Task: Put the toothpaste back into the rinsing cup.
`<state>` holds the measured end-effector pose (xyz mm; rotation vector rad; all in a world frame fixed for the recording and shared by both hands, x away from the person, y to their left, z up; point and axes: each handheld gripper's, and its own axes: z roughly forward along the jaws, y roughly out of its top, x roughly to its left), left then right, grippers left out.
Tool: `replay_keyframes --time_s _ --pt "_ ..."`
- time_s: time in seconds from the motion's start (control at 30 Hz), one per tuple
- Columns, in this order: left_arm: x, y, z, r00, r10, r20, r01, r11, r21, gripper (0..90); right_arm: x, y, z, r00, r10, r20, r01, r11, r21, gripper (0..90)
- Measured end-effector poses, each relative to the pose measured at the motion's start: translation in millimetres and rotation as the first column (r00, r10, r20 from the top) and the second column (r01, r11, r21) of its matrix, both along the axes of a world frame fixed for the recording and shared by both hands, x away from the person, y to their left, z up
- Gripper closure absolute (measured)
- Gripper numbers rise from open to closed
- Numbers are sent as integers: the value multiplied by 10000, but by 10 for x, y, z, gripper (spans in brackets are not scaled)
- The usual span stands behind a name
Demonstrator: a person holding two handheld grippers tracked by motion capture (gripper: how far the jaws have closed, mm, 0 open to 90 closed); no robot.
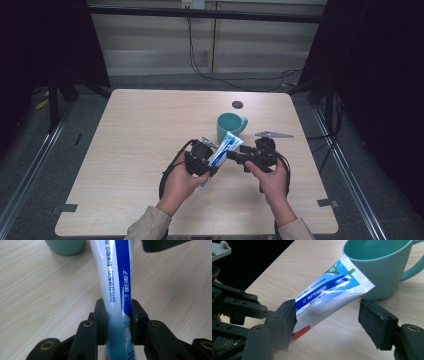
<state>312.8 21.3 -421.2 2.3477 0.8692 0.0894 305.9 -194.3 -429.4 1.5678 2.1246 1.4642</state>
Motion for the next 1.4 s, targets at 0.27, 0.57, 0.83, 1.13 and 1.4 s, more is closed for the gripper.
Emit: replay_keyframes --time_s 0.27,0.57,0.83,1.13,1.4 --pt "-15 -42 17 10000 -18 34 18 10000 -42 719 35 33 -18 9987 -150 -495 174 9987 488 300" --pt "-35 -72 31 9999 -30 133 33 9998 -200 719 37 32 16 9961 -580 -671 646 9929 1001 373" --pt "-55 -121 25 9997 42 246 -33 9993 -373 718 60 1 9 9901 -1036 -948 1173 9814 1523 422" --pt "-70 -156 21 9996 -12 291 24 9991 -430 717 65 -17 21 9875 -1141 -1087 1313 9771 1672 447" --pt "-81 -189 21 9994 31 336 -18 9993 -375 717 63 -6 -3 9843 -1203 -1292 1439 9707 1926 446"
